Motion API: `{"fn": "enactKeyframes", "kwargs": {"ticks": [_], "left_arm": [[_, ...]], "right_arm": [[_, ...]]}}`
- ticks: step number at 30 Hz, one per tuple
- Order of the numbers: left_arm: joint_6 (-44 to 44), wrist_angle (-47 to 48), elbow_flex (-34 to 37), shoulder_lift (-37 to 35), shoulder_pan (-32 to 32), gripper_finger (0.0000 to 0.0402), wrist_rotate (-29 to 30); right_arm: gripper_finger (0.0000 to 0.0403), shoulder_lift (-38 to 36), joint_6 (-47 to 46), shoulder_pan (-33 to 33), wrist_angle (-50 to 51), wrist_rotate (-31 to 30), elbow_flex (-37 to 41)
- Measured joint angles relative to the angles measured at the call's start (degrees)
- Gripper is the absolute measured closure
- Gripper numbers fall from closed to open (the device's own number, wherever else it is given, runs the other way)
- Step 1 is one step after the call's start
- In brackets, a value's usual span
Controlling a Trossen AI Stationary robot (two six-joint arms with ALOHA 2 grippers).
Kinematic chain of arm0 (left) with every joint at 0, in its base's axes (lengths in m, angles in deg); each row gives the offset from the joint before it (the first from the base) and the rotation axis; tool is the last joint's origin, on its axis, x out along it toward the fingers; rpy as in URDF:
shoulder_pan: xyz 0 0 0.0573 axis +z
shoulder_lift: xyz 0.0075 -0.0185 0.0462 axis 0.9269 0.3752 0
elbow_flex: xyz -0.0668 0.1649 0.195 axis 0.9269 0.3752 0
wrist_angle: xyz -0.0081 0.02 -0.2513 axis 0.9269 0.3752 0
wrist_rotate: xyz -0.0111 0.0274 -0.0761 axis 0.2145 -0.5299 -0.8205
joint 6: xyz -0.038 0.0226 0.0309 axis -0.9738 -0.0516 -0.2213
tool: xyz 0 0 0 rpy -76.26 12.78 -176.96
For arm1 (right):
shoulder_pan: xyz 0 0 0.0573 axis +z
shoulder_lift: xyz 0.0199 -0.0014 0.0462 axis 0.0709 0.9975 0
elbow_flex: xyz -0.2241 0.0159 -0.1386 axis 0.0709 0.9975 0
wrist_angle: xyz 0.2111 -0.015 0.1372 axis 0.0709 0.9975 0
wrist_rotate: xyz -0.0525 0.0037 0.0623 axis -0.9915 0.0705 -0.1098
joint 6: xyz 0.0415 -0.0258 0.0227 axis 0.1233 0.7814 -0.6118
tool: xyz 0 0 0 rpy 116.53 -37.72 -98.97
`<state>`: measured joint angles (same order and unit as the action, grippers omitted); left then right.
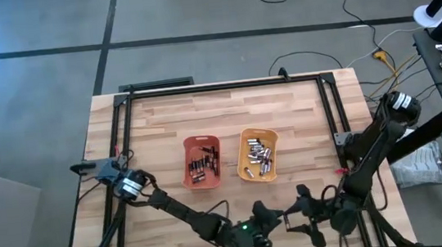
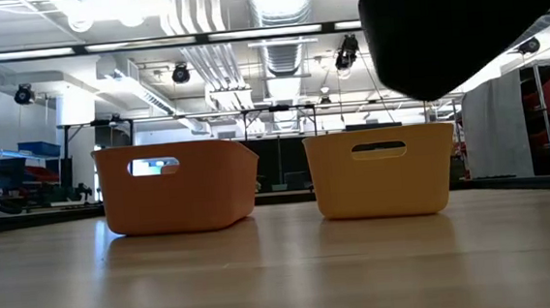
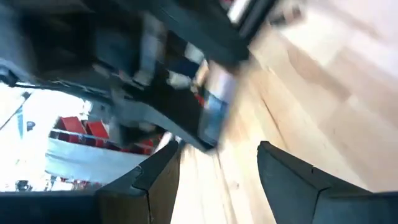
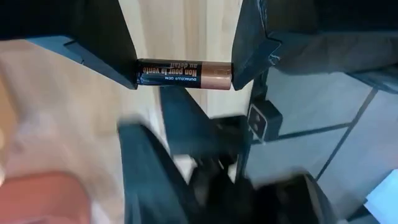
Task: Sort batteries
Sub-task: Put the brown-black battery into the orange bin
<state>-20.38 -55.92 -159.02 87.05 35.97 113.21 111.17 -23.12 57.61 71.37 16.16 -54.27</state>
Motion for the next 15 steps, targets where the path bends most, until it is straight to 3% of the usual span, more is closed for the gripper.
{"fn": "enactKeyframes", "kwargs": {"ticks": [3,7,15], "left_arm": [[-2.84,5.99,-2.66,0.0,0.07,0.0209,0.17],[-8.42,5.53,-5.55,0.0,-0.15,0.0209,0.01],[-4.0,6.03,-8.41,2.01,0.61,0.0209,-3.99]], "right_arm": [[0.018,-3.52,2.78,-0.18,-0.15,-0.17,0.84],[0.0179,-6.03,3.43,-0.33,-0.17,-0.31,1.96],[0.0179,-3.83,4.92,-2.65,-3.19,1.52,2.69]]}}
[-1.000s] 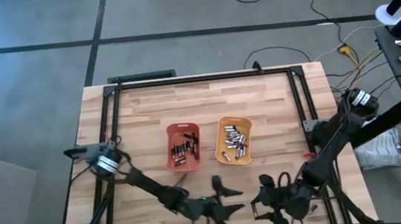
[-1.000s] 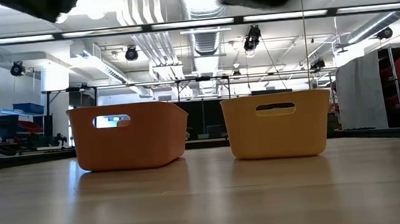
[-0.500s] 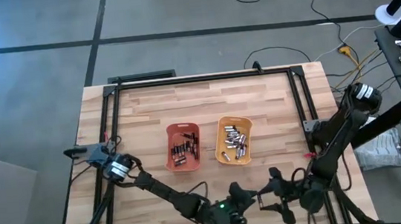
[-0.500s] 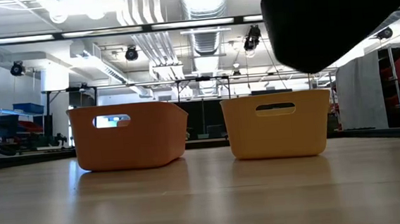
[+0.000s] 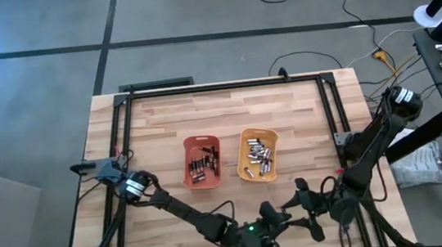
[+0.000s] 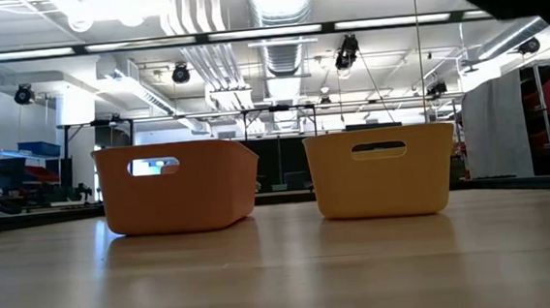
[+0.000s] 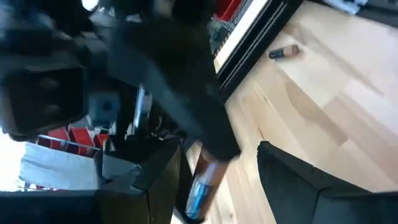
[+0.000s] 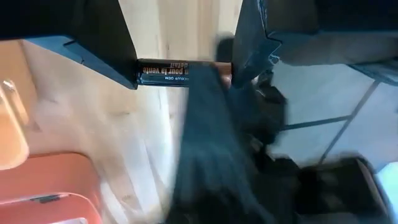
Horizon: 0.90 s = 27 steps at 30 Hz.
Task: Sort batteries
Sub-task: Put the brown-black battery into the orange bin
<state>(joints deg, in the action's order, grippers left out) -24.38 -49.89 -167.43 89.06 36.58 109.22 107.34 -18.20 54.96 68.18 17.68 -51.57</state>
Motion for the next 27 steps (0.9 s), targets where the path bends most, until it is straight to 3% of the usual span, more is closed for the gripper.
{"fn": "enactKeyframes", "kwargs": {"ticks": [4,7,16,23,27], "left_arm": [[0.61,-0.31,-0.64,0.21,0.33,0.0211,-0.05],[1.09,-0.01,-1.04,0.11,0.32,0.0225,0.28],[2.18,3.06,-1.91,0.11,0.32,0.0367,1.22],[-0.42,6.34,-4.05,-0.07,-0.06,0.0373,9.89],[-4.21,16.89,-7.36,-1.89,-0.48,0.0373,13.27]], "right_arm": [[0.0179,1.12,3.2,-0.87,-5.1,5.62,-0.04],[0.0179,1.19,4.54,-1.05,-6.04,6.25,-0.07],[0.0177,0.93,6.36,-2.6,-6.49,6.26,-0.07],[0.0143,0.54,9.98,-3.12,-1.59,5.44,0.1],[0.0112,-2.63,12.39,-3.1,3.73,5.67,-2.32]]}}
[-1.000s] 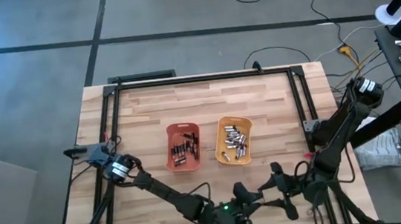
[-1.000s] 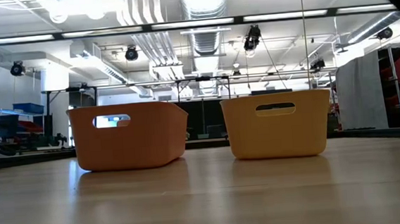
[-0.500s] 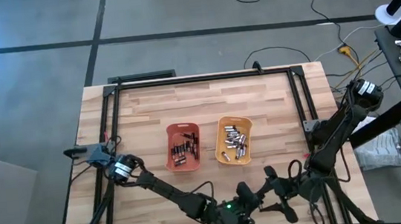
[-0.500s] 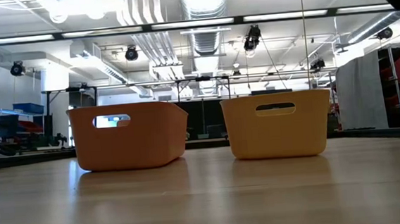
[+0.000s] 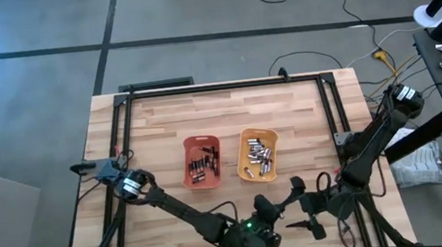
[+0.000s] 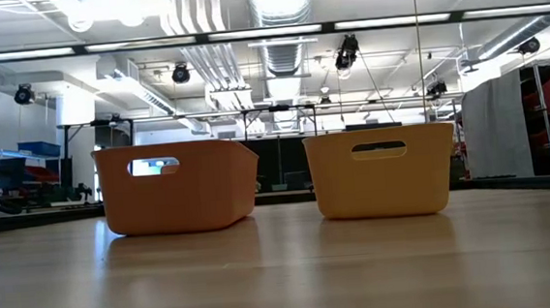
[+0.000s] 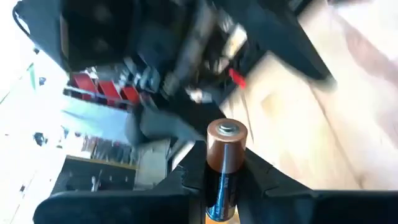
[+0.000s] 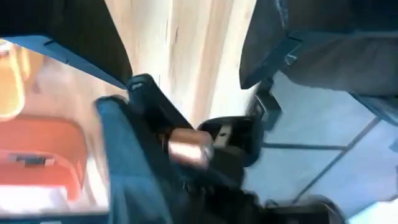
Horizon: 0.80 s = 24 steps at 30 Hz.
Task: Sort batteries
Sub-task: Put the brown-black battery into the orange bin
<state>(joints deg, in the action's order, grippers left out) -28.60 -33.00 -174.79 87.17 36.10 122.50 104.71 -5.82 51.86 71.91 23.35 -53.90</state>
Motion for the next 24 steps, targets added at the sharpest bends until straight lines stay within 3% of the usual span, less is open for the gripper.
{"fn": "enactKeyframes", "kwargs": {"ticks": [2,5,9,12,14,17,19,24], "left_arm": [[-4.13,9.81,-2.91,-0.79,-0.08,0.0373,1.24],[-16.77,31.88,-9.57,-1.79,0.36,0.0373,2.34],[-44.01,67.61,-19.22,-2.17,3.51,0.0373,-2.42],[-64.71,87.31,-21.23,-2.17,7.09,0.0372,-8.0],[-67.54,84.79,-17.83,-3.7,9.46,0.0368,-9.12],[-62.25,78.77,-12.6,-6.45,13.1,0.0367,-17.91],[-61.29,81.81,-9.22,-7.67,15.5,0.0368,-23.3],[-59.11,83.13,1.62,-12.71,20.97,0.0368,-27.17]], "right_arm": [[0.0099,-1.77,0.4,0.04,5.27,0.0,-1.42],[0.0085,-3.7,-0.25,0.06,10.53,0.11,-2.29],[0.0078,-4.87,-3.19,0.26,14.46,0.04,-2.22],[0.0077,-4.21,-6.66,0.45,17.84,0.23,-1.23],[0.008,-3.6,-9.49,0.6,18.63,0.21,-0.35],[0.0088,-2.27,-14.29,0.94,19.39,0.75,1.43],[0.0095,-1.37,-19.08,1.85,20.47,1.97,2.36],[0.011,1.5,-25.86,5.72,20.04,4.83,3.92]]}}
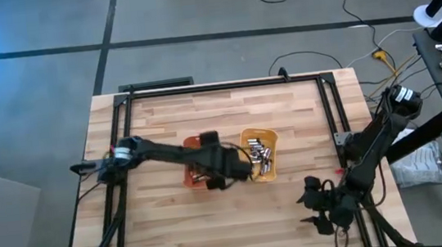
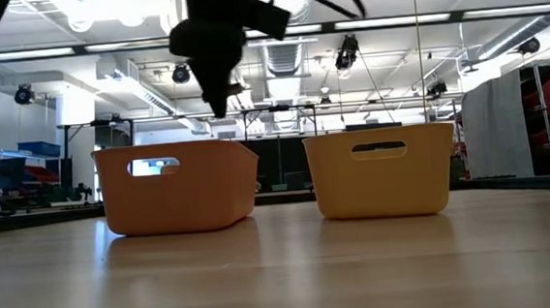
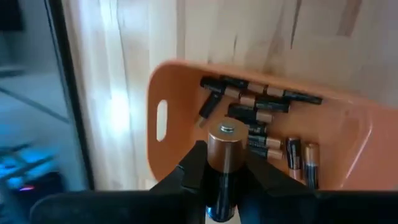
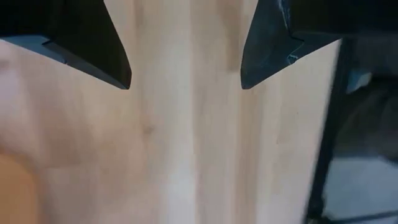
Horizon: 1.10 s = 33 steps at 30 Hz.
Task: Sort batteries
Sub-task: Put the brown-black battery into the orange bin
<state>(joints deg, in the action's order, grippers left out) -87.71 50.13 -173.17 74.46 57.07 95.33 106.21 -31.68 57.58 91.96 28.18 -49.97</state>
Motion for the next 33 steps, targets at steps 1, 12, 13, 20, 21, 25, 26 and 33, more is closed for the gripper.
{"fn": "enactKeyframes", "kwargs": {"ticks": [1,12,13,20,21,25,26,33], "left_arm": [[-0.01,-1.39,2.42,-1.72,0.78,0.0368,-0.91],[4.61,-41.54,35.65,-17.4,9.2,0.0366,-23.44],[4.09,-42.42,37.51,-17.4,10.13,0.0366,-23.81],[2.55,-43.22,44.8,-16.65,13.16,0.0366,-24.35],[2.67,-43.71,45.17,-16.59,13.12,0.0366,-24.36],[3.3,-44.31,46.42,-16.65,12.72,0.0365,-24.7],[3.87,-44.05,46.57,-16.65,12.6,0.0364,-24.7],[4.69,-44.49,46.05,-16.64,12.02,0.0322,-22.08]], "right_arm": [[0.0113,0.64,-0.51,0.98,-0.15,0.01,0.1],[0.0144,2.89,-0.16,3.72,-0.21,-0.59,0.32],[0.0147,2.89,-0.16,3.72,-0.15,-0.57,0.32],[0.016,2.76,-0.8,3.85,-0.04,0.26,0.32],[0.0161,2.76,-0.8,3.85,-0.05,-0.19,0.32],[0.0154,2.61,-0.99,3.44,-0.01,-3.4,0.32],[0.0151,2.31,-1.17,3.34,0.08,-4.05,0.34],[0.0126,-1.85,-0.54,2.71,-0.19,-6.39,-1.39]]}}
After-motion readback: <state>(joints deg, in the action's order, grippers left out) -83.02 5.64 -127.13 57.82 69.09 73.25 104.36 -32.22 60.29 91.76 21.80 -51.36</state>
